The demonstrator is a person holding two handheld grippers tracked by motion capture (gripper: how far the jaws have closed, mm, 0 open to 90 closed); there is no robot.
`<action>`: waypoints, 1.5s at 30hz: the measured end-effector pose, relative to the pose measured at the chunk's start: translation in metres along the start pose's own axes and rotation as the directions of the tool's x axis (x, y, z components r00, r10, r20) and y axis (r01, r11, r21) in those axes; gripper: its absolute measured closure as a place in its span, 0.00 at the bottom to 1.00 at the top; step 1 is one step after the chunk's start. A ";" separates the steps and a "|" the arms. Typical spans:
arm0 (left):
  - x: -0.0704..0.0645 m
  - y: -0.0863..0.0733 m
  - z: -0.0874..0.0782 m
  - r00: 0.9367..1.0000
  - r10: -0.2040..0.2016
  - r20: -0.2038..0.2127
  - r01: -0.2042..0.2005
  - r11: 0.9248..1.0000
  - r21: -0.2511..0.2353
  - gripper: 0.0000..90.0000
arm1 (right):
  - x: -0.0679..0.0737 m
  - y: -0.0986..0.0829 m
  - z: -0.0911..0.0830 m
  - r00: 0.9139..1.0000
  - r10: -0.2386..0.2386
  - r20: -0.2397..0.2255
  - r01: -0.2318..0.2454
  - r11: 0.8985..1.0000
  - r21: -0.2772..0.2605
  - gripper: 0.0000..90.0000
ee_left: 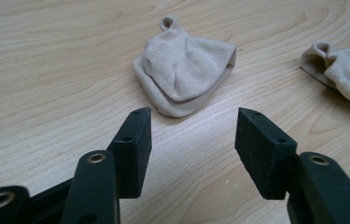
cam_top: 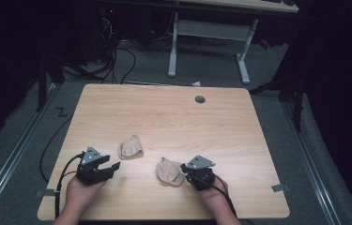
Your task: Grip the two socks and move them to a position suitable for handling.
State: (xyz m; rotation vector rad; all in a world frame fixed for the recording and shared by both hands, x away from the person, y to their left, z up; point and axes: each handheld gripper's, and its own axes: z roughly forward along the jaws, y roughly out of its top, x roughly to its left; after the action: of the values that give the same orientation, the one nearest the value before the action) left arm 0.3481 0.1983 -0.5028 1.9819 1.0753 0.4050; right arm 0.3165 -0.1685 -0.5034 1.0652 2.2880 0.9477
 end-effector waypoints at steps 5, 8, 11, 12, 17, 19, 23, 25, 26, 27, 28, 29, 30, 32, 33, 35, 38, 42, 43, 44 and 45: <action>0.001 0.000 0.002 1.000 0.000 0.006 0.000 1.000 0.003 0.52 | -0.008 -0.016 -0.002 0.999 0.033 -0.009 -0.032 0.998 0.056 1.00; 0.001 0.001 0.006 1.000 0.004 0.008 -0.004 1.000 0.012 0.52 | -0.007 -0.021 0.000 0.999 0.039 -0.020 -0.037 0.996 0.083 1.00; -0.002 0.002 0.006 1.000 0.014 0.010 -0.014 1.000 0.013 0.52 | -0.001 -0.020 0.005 0.999 0.021 -0.036 -0.018 0.996 0.091 1.00; -0.002 0.002 0.006 1.000 0.016 0.011 -0.016 1.000 0.011 0.52 | 0.002 -0.019 0.007 0.999 0.018 -0.047 -0.013 0.996 0.094 1.00; -0.003 0.002 0.005 1.000 0.023 0.015 -0.023 1.000 0.013 0.52 | 0.022 -0.012 0.013 0.994 -0.029 -0.101 0.038 0.996 0.080 1.00; -0.004 0.002 0.005 1.000 0.024 0.015 -0.025 1.000 0.017 0.52 | 0.041 -0.004 0.020 0.984 -0.067 -0.167 0.079 0.995 0.067 0.99; -0.006 0.001 0.004 0.999 0.024 0.028 -0.024 1.000 0.016 0.52 | 0.043 0.005 0.013 0.985 -0.077 -0.151 0.080 0.997 0.015 0.99; -0.009 0.001 0.005 0.999 0.015 0.045 -0.016 1.000 0.015 0.52 | 0.029 0.007 0.011 0.993 -0.047 -0.107 0.046 0.999 -0.009 0.99; -0.012 0.002 0.006 0.998 0.019 0.052 -0.020 1.000 0.019 0.52 | 0.021 0.008 0.013 0.996 -0.028 -0.088 0.028 1.000 -0.003 0.99; -0.015 0.002 0.007 0.998 0.020 0.058 -0.021 1.000 0.020 0.52 | 0.014 0.008 0.016 0.997 -0.010 -0.073 0.010 1.000 0.003 0.99; -0.019 0.003 0.009 0.998 0.021 0.057 -0.023 0.999 0.024 0.52 | 0.009 0.009 0.020 0.998 0.000 -0.061 0.000 1.000 0.012 0.99; -0.023 0.003 0.011 0.998 0.024 0.061 -0.025 0.999 0.028 0.51 | 0.005 0.009 0.024 0.999 0.011 -0.053 -0.010 1.000 0.025 0.99; -0.028 0.004 0.012 0.997 0.031 0.070 -0.033 0.999 0.030 0.51 | 0.004 0.009 0.027 0.999 0.015 -0.050 -0.013 1.000 0.028 0.99; -0.037 0.004 0.017 0.995 0.061 0.080 -0.064 0.997 0.042 0.51 | 0.005 0.009 0.032 0.999 0.008 -0.041 -0.006 0.999 0.039 0.98; -0.041 0.004 0.018 0.994 0.071 0.083 -0.075 0.996 0.048 0.51 | 0.007 0.009 0.033 0.999 -0.010 -0.041 0.012 0.999 0.046 0.98; -0.048 0.004 0.021 0.992 0.078 0.101 -0.084 0.995 0.053 0.51 | 0.012 0.008 0.035 0.998 -0.030 -0.051 0.033 0.998 0.058 0.98; -0.054 0.004 0.024 0.990 0.101 0.101 -0.107 0.992 0.060 0.51 | 0.018 0.007 0.032 0.996 -0.034 -0.078 0.039 0.997 0.062 0.98; -0.057 0.004 0.025 0.989 0.112 0.093 -0.119 0.991 0.066 0.51 | 0.030 0.011 0.018 0.997 -0.073 -0.040 0.073 0.997 0.010 0.90; -0.056 0.004 0.025 0.990 0.111 0.083 -0.117 0.991 0.070 0.50 | 0.039 0.024 0.015 0.994 -0.085 -0.065 0.082 0.996 -0.042 0.86; -0.056 0.004 0.025 0.990 0.111 0.083 -0.117 0.991 0.070 0.50 | 0.039 0.024 0.015 0.994 -0.085 -0.065 0.082 0.996 -0.042 0.86; -0.054 0.003 0.025 0.992 0.106 0.072 -0.111 0.991 0.073 0.51 | 0.050 0.033 0.023 0.990 -0.106 -0.091 0.101 0.994 -0.052 0.81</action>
State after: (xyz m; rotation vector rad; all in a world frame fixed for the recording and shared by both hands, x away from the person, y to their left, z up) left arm 0.3339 0.1412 -0.5099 2.1135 0.9563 0.3553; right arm 0.3170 -0.1048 -0.4995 0.8906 2.3593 1.0239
